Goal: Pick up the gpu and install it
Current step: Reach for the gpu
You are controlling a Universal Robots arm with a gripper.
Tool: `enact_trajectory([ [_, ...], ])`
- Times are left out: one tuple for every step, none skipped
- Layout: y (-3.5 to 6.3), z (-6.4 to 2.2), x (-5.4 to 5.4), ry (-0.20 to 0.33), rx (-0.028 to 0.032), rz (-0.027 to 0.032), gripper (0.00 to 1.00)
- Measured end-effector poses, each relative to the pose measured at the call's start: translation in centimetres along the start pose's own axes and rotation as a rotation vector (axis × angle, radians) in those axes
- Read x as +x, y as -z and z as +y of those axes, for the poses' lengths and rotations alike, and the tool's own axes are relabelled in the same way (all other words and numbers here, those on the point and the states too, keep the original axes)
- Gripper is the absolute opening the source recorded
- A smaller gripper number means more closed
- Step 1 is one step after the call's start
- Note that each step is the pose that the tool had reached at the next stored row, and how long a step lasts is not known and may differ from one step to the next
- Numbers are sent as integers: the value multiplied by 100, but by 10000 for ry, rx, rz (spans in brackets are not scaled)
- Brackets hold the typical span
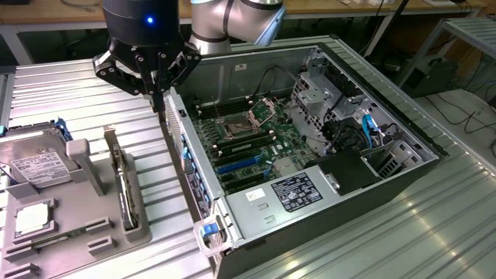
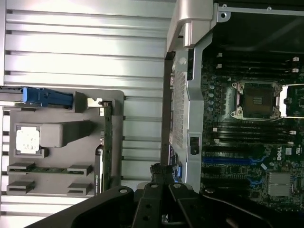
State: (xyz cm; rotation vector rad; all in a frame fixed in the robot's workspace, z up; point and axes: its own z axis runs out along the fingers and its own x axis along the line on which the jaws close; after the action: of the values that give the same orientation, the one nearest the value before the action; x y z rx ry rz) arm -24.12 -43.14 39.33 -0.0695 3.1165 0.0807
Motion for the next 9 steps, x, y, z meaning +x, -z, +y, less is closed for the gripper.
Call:
enact_trajectory([
  [1, -6, 22, 10, -1, 0, 11],
  [1, -12, 37, 17, -1, 1, 11],
  [3, -20, 54, 24, 0, 2, 11],
  [4, -29, 71, 32, 0, 3, 11],
  [4, -37, 88, 41, -1, 3, 11],
  [5, -46, 107, 49, 0, 3, 11],
  [6, -56, 129, 59, -1, 3, 11],
  [6, -61, 145, 65, -2, 3, 11],
  [8, -64, 170, 74, -2, 4, 11],
])
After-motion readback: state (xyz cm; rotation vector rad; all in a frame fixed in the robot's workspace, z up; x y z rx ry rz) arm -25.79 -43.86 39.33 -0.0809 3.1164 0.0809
